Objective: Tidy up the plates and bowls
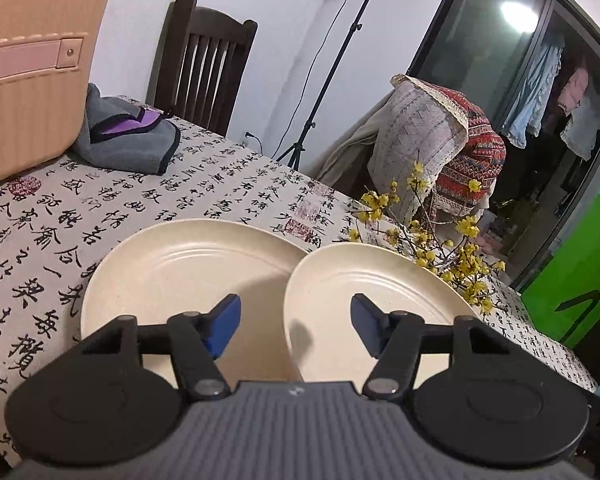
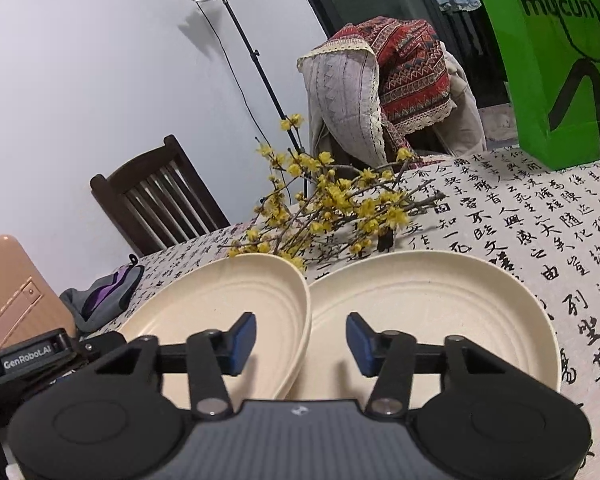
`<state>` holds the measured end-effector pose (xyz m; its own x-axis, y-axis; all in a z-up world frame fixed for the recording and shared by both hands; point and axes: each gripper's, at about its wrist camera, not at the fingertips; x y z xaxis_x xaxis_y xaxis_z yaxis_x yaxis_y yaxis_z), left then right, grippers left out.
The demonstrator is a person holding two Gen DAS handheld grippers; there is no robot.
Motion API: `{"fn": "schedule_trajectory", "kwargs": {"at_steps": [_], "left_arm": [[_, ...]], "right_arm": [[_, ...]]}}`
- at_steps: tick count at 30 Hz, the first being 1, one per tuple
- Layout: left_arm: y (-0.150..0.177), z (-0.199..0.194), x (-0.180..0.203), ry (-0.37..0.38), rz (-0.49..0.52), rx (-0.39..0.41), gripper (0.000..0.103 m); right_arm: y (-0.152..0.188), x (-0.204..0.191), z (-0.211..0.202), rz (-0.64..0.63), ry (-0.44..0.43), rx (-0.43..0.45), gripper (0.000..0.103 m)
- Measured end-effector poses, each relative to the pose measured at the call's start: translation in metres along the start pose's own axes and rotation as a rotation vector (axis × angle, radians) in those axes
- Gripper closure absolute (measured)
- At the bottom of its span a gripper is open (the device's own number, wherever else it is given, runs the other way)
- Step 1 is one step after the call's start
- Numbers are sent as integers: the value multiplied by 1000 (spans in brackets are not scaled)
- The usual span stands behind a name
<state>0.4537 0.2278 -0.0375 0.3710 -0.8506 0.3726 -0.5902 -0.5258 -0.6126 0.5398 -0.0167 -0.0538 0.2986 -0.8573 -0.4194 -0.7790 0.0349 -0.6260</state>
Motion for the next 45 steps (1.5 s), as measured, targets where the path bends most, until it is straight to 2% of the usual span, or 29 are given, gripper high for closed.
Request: {"fn": "schedule_trajectory", "kwargs": {"at_steps": [11,13,27,45], "left_arm": [[1,5,-1,12,-4,-27,59],[2,4,0,4,1,-22,63],[4,6,6,-19,36,-14,85],[7,6,10,-55,75,2,87]], "right_arm": [[2,3,5,23,-7,-19,74],[2,3,5,24,-1,-17,81],[4,-1,5,-4,-2,-9,90],[7,-9,4,-64,43,5,90]]}}
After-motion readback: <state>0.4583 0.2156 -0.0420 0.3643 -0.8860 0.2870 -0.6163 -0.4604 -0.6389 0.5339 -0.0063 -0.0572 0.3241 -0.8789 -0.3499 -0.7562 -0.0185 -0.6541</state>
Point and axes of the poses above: each gripper's, at about its wrist camera, not at the fingertips, and z roughly the way its jaws point, x to its right, y to its underside, and after that the axes turned 14 degrees about -x, right-handed
